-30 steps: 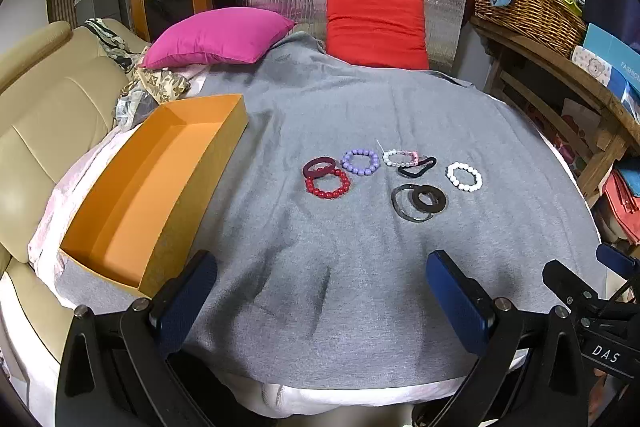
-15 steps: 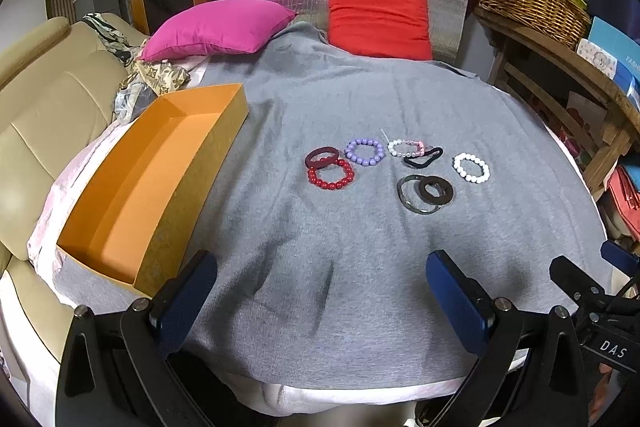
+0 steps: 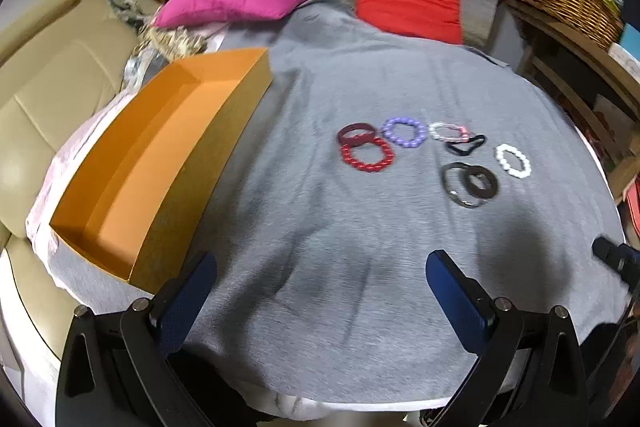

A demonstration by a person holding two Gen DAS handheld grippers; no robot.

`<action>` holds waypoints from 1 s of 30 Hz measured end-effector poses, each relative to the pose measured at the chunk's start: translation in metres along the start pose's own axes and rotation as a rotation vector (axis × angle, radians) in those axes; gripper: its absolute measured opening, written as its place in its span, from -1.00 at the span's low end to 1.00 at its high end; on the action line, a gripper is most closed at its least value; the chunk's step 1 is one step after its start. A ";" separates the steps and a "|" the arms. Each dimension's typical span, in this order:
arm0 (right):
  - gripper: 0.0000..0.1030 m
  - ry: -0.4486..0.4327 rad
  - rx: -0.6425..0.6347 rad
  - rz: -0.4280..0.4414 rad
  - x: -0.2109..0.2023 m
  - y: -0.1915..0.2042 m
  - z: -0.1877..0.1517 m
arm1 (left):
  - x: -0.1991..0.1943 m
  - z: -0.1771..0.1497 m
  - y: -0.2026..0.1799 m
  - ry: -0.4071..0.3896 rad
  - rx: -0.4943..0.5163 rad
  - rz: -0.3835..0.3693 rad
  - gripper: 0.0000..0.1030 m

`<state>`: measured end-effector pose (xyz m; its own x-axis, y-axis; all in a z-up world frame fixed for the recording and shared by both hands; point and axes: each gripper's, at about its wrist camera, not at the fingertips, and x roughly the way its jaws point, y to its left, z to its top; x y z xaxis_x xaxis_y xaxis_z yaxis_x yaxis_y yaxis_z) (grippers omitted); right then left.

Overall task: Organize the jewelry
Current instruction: 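Lower the right tool onto the white pearl bracelet and close on it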

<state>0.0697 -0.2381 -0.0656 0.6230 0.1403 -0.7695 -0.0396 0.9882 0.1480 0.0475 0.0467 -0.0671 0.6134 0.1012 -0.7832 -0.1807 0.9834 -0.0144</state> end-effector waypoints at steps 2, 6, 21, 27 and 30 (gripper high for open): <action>0.94 0.023 0.046 0.021 0.015 -0.013 0.014 | 0.006 0.001 0.005 0.011 -0.013 0.006 1.00; 0.67 0.079 0.092 0.019 0.058 -0.031 0.051 | 0.017 0.003 0.014 0.023 -0.030 0.015 1.00; -0.21 0.250 0.113 -0.038 0.179 -0.038 0.120 | 0.055 0.028 0.018 0.051 -0.019 0.004 1.00; -0.80 0.251 0.065 -0.080 0.189 -0.034 0.125 | 0.085 0.060 0.010 0.083 -0.011 -0.024 1.00; -0.80 0.241 0.057 -0.077 0.186 -0.036 0.121 | 0.103 0.077 0.004 0.099 0.009 -0.013 1.00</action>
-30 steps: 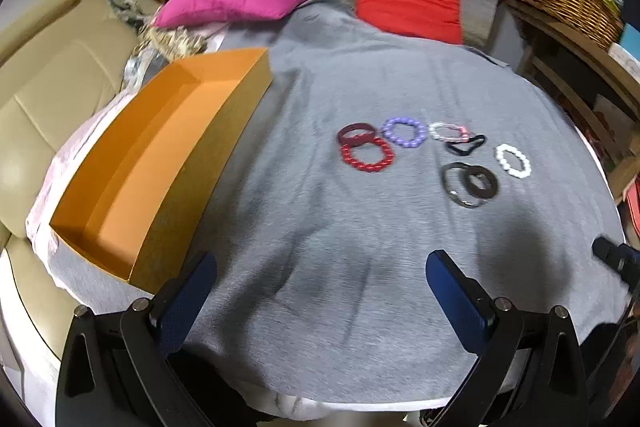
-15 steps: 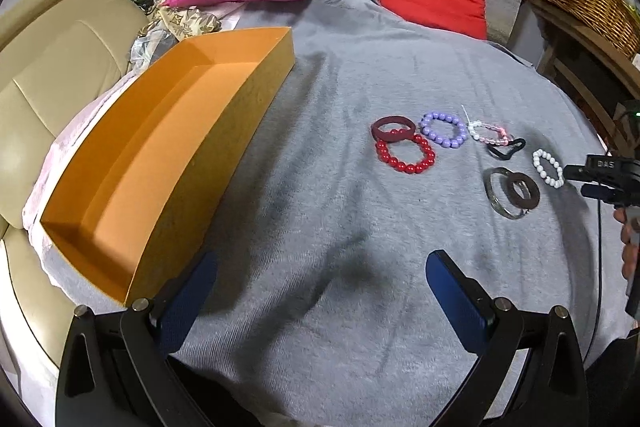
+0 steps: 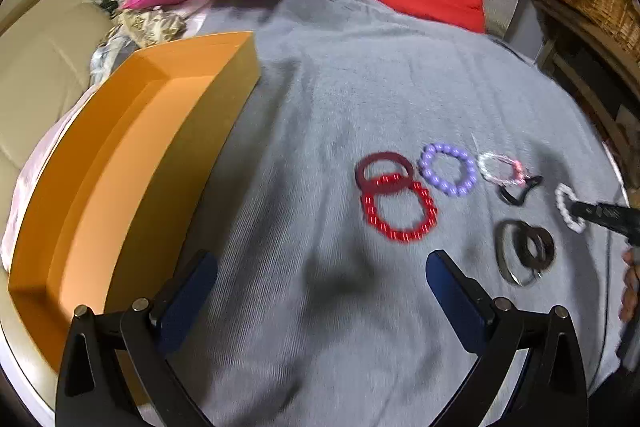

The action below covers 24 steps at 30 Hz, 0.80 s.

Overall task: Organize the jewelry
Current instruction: 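Lower the right tool onto the white pearl bracelet and close on it, then grasp the red bead bracelet with the left tool and lift it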

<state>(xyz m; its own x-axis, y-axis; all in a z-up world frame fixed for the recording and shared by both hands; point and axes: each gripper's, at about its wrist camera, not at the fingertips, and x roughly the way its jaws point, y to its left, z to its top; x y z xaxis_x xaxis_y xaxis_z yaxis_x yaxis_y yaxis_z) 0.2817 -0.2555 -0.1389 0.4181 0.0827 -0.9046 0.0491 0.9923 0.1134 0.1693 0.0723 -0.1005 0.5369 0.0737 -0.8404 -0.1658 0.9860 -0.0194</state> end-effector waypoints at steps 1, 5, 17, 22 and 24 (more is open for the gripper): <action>-0.80 -0.004 -0.004 0.000 -0.001 -0.001 -0.003 | 0.006 0.004 -0.002 0.018 0.005 0.003 1.00; -0.80 -0.014 -0.008 0.021 -0.008 -0.009 -0.017 | 0.025 0.013 -0.007 0.078 -0.010 -0.049 1.00; -0.80 -0.028 0.004 0.057 -0.013 -0.025 -0.026 | 0.051 0.021 -0.016 0.175 0.026 -0.007 -0.68; -0.80 -0.031 0.019 0.078 -0.020 -0.030 -0.029 | 0.028 0.011 -0.007 0.165 0.022 -0.052 -0.78; -0.80 -0.036 0.021 0.088 -0.026 -0.031 -0.034 | 0.016 0.004 -0.004 0.159 0.015 -0.074 -0.91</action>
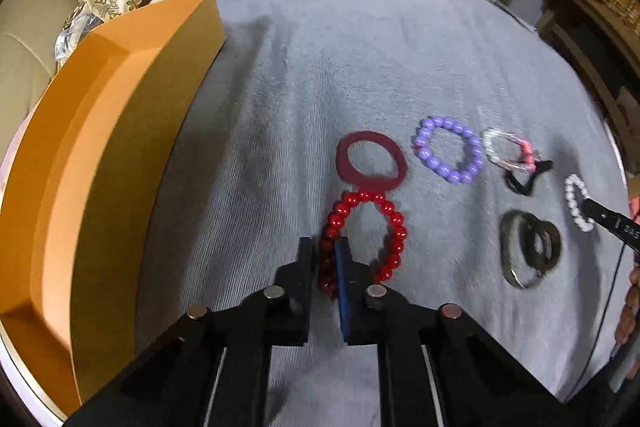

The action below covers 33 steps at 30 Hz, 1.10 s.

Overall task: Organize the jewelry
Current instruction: 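Grasp the red bead bracelet with the left tool and lift it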

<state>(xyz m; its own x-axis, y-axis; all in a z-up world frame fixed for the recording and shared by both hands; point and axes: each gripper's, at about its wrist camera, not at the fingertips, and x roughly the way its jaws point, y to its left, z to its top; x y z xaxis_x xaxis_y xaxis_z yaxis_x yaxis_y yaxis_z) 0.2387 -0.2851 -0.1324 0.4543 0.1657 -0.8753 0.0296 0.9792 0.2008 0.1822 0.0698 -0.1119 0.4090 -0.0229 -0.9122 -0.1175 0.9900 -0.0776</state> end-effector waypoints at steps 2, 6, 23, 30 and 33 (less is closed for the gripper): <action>-0.80 -0.011 0.006 0.012 -0.008 -0.001 -0.005 | -0.011 -0.011 0.000 -0.006 -0.004 -0.040 -0.91; -0.80 -0.037 0.035 0.059 -0.029 -0.005 -0.020 | -0.028 -0.028 0.002 -0.031 -0.010 -0.076 -0.92; -0.80 -0.063 0.054 0.113 -0.054 -0.015 -0.042 | 0.023 0.009 -0.015 0.000 0.125 -0.058 -0.57; -0.80 -0.058 0.079 0.124 -0.045 -0.026 -0.044 | 0.001 0.007 -0.015 -0.075 0.173 -0.093 -0.65; -0.80 -0.059 0.078 0.134 -0.044 -0.024 -0.043 | 0.023 0.008 -0.018 -0.003 0.195 -0.074 -0.65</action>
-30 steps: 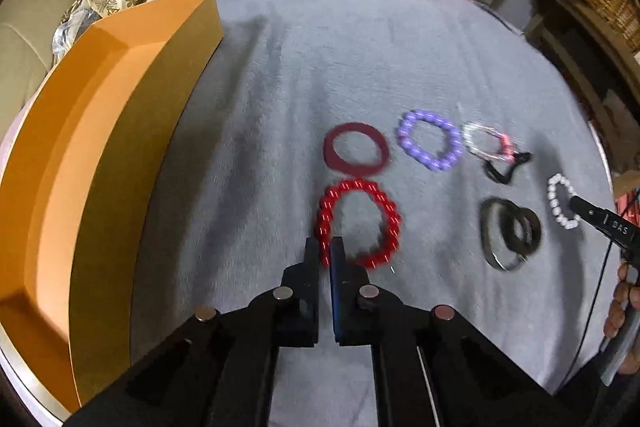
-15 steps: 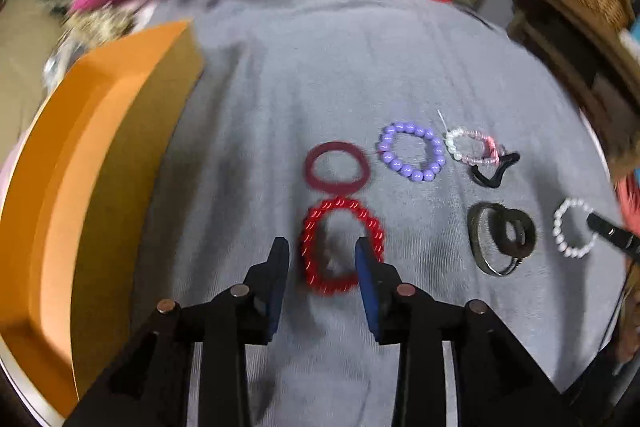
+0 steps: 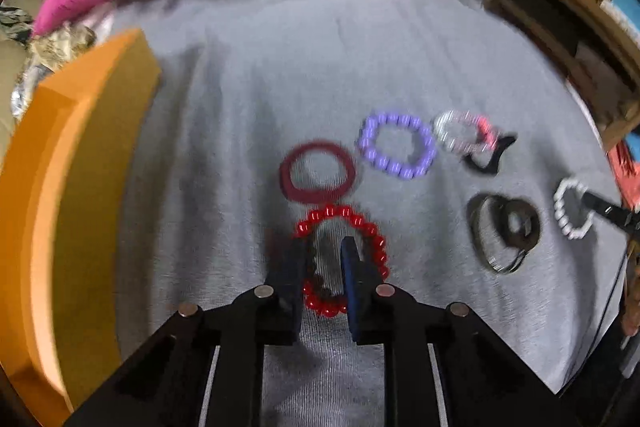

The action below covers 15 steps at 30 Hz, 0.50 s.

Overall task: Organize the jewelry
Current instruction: 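Grasp the red bead bracelet with the left tool and lift it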

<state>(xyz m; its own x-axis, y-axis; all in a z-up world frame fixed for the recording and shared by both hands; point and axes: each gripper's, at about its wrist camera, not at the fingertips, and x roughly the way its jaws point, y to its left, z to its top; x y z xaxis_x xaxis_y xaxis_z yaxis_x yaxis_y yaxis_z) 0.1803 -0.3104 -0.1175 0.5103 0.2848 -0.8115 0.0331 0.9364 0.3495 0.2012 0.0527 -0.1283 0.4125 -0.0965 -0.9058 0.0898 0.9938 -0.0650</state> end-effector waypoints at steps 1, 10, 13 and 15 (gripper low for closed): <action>-0.80 -0.001 -0.003 0.001 0.000 0.001 0.000 | 0.003 0.001 0.001 -0.012 0.002 0.022 -0.65; -0.80 -0.015 -0.010 -0.007 -0.007 0.002 0.001 | 0.003 -0.009 0.000 -0.007 0.014 0.037 -0.82; -0.80 -0.019 -0.015 -0.009 -0.011 0.005 0.000 | -0.005 -0.016 -0.010 -0.011 0.006 0.005 -0.83; -0.80 -0.017 -0.019 -0.012 -0.012 0.006 -0.001 | -0.012 -0.026 -0.011 -0.019 -0.001 -0.012 -0.83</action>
<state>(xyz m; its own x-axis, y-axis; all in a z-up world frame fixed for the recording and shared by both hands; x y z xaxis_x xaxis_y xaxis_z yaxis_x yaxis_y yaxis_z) 0.1736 -0.3080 -0.1060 0.5243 0.2704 -0.8075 0.0232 0.9434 0.3309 0.1718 0.0440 -0.1276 0.4289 -0.1091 -0.8967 0.0942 0.9927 -0.0757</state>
